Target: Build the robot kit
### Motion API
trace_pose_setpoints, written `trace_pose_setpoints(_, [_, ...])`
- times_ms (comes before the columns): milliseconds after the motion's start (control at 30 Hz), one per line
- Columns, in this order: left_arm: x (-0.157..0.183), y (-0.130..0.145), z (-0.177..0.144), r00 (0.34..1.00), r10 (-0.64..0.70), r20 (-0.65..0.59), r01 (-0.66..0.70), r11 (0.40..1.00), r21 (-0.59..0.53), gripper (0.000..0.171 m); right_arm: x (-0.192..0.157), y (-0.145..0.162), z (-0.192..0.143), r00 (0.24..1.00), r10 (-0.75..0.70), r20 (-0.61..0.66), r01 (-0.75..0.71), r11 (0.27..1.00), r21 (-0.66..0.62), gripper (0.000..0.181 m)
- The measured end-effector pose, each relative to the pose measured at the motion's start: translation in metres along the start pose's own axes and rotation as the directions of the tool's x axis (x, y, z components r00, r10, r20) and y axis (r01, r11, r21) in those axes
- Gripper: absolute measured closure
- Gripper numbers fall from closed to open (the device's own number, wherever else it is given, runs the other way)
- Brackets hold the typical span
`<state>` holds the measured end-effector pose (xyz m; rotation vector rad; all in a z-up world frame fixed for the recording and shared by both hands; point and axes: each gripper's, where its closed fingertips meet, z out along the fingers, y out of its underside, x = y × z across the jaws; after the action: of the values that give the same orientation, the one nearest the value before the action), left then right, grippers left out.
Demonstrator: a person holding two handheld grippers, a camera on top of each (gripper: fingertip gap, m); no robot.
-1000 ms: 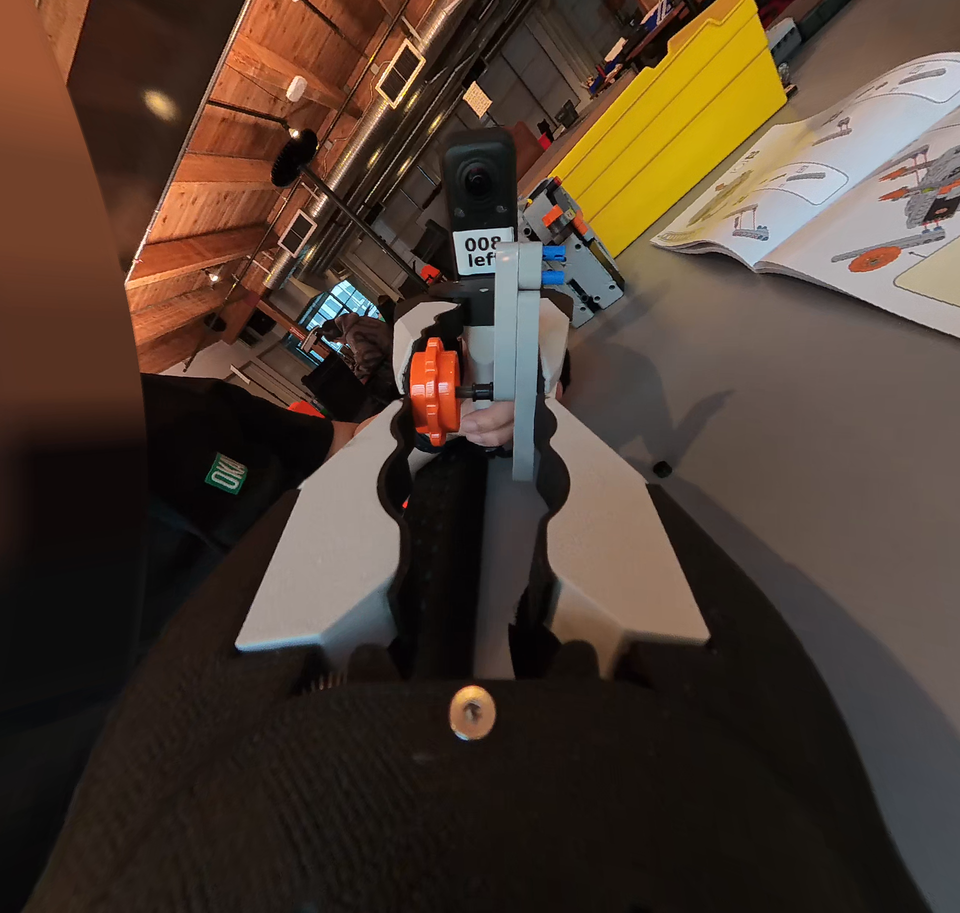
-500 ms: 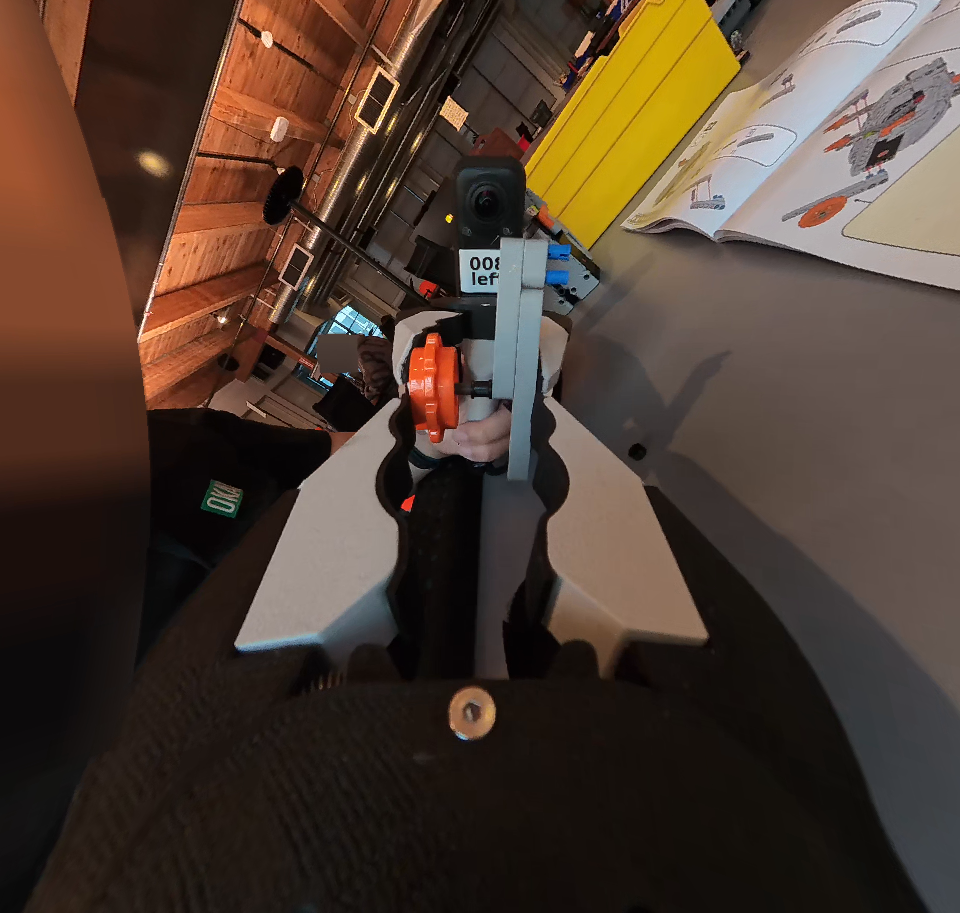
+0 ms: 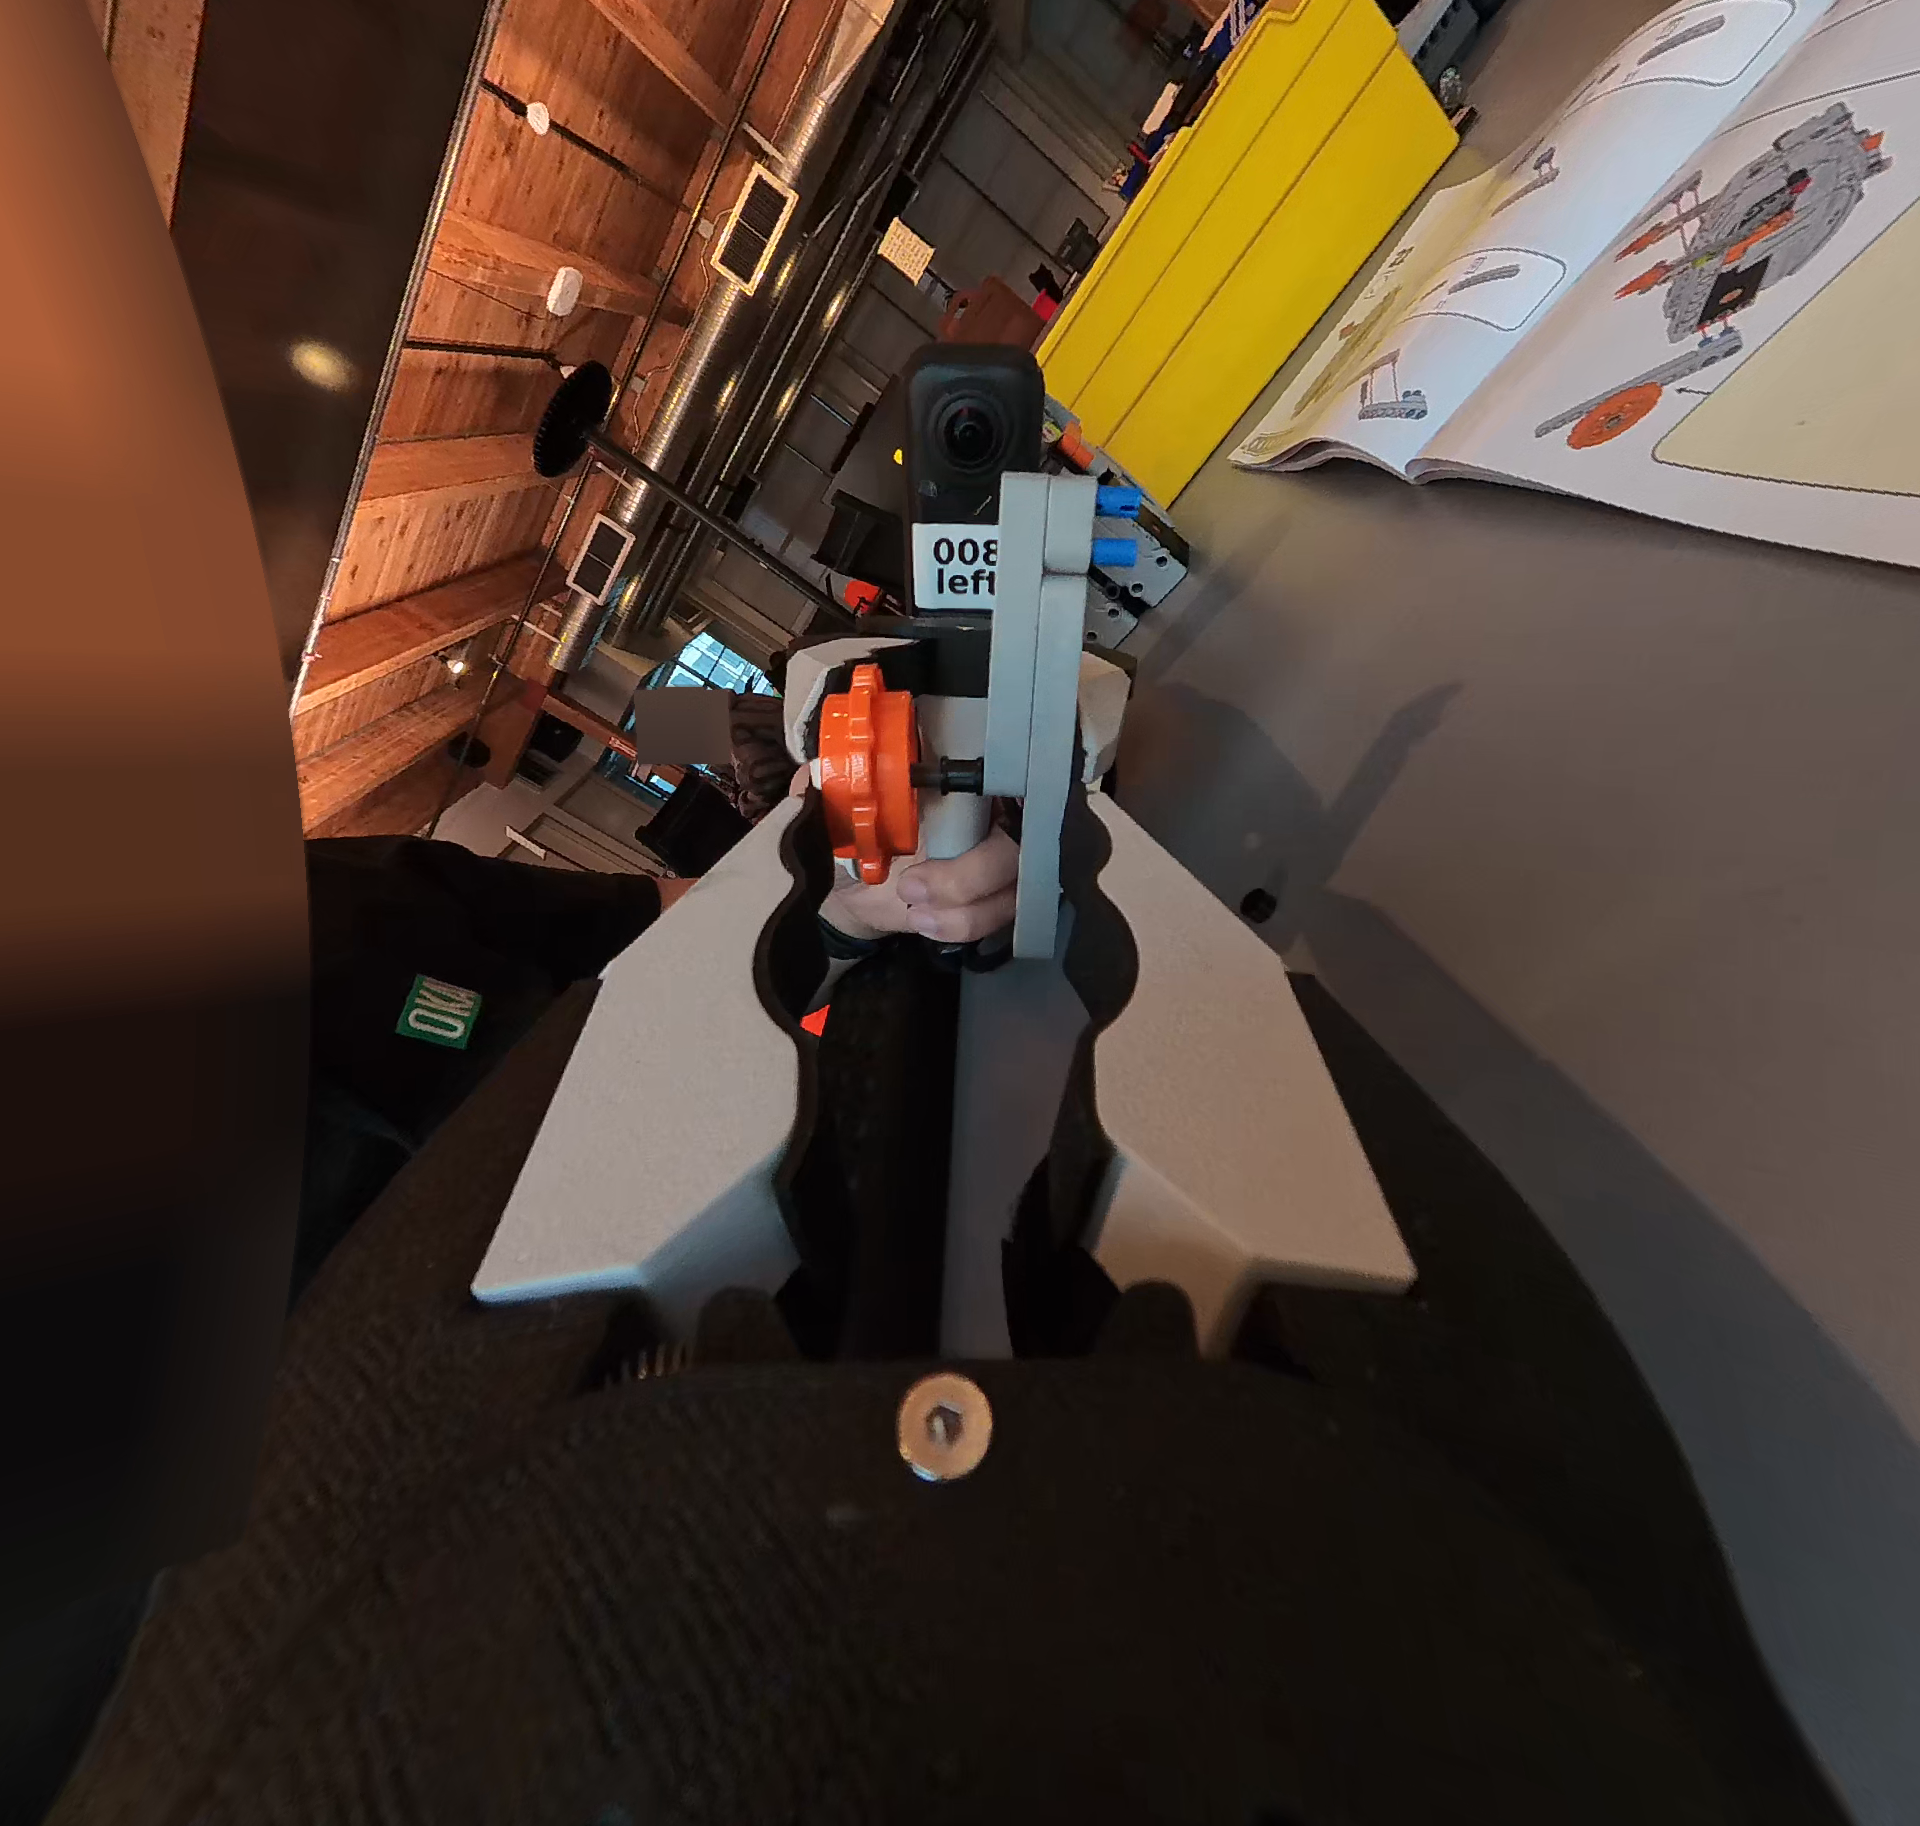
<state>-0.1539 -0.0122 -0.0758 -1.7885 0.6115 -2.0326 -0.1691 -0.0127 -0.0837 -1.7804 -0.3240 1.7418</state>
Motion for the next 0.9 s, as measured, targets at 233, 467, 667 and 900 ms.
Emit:
trace_pose_setpoints(233, [-0.0009,-0.0013,0.0003,1.0,0.005,0.005,-0.005,1.0,0.012,0.126,0.0003,-0.0007,-0.0003,1.0,-0.003,0.0,0.003,1.0,0.005,0.138])
trace_pose_setpoints(467, [-0.0013,-0.0014,0.0013,1.0,0.009,0.009,-0.009,1.0,0.011,0.127,0.0004,-0.0005,-0.0003,1.0,-0.009,-0.003,0.009,1.0,0.002,0.139])
trace_pose_setpoints(667, [-0.0024,-0.0017,0.0015,1.0,0.014,0.016,-0.014,1.0,0.013,0.127,0.0003,-0.0008,-0.0002,1.0,-0.007,-0.003,0.007,1.0,0.004,0.139])
trace_pose_setpoints(900, [-0.0024,-0.002,0.0023,1.0,0.015,0.02,-0.015,1.0,0.015,0.127,0.0003,-0.0011,-0.0001,1.0,-0.007,-0.003,0.007,1.0,0.005,0.14])
